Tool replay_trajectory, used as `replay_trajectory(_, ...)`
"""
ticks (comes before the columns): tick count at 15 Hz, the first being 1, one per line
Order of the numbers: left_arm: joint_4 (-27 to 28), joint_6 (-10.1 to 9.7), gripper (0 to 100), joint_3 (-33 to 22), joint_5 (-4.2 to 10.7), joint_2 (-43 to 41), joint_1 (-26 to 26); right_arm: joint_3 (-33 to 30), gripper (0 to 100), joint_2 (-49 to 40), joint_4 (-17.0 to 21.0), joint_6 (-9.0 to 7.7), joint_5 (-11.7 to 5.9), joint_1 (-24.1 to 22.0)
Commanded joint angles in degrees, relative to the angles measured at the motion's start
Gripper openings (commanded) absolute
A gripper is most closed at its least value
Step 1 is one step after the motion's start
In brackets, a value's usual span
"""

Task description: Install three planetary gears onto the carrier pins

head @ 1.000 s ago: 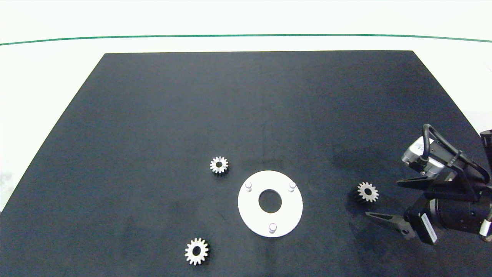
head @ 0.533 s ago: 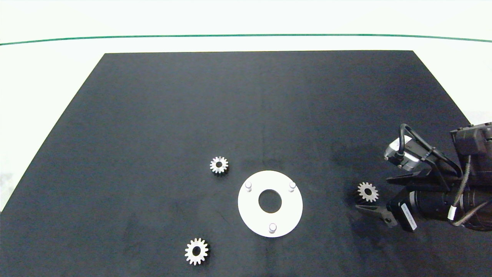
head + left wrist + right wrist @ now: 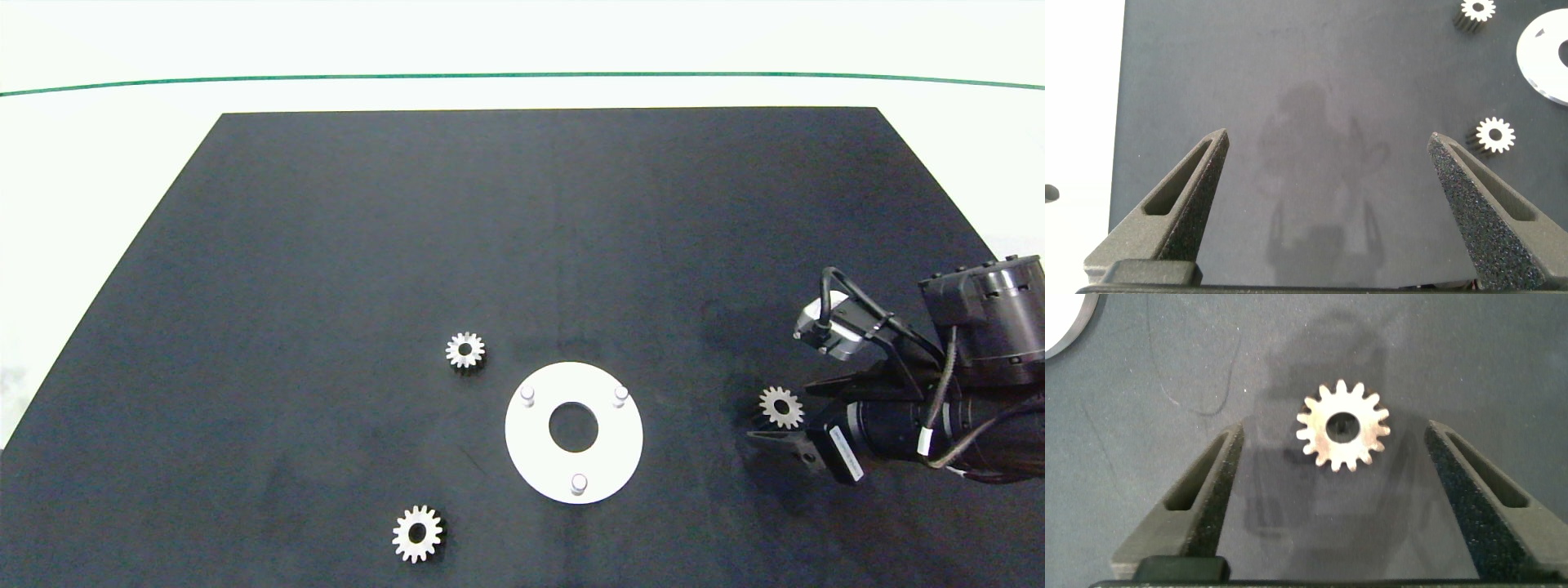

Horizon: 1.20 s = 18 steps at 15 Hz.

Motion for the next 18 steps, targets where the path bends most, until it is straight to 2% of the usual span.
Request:
replay_trajectory(1, 0.09, 0.02, 100, -0.15, 0.05, -0.14, -0.04, -0.63, 83, 0.56, 0.02, -0.12, 0.03, -0.24)
replay_trajectory(10, 0.09, 0.02, 100, -0.67, 0.05, -0.14, -0.39, -1.68, 65, 2.41, -0.06, -0.03, 0.20, -0.77)
replay_trajectory(18, 0.09, 0.02, 100, -0.94, 0.05, -0.05, -0.57, -2.21, 49, 4.78, -1.65, -0.03, 0.20, -0.59)
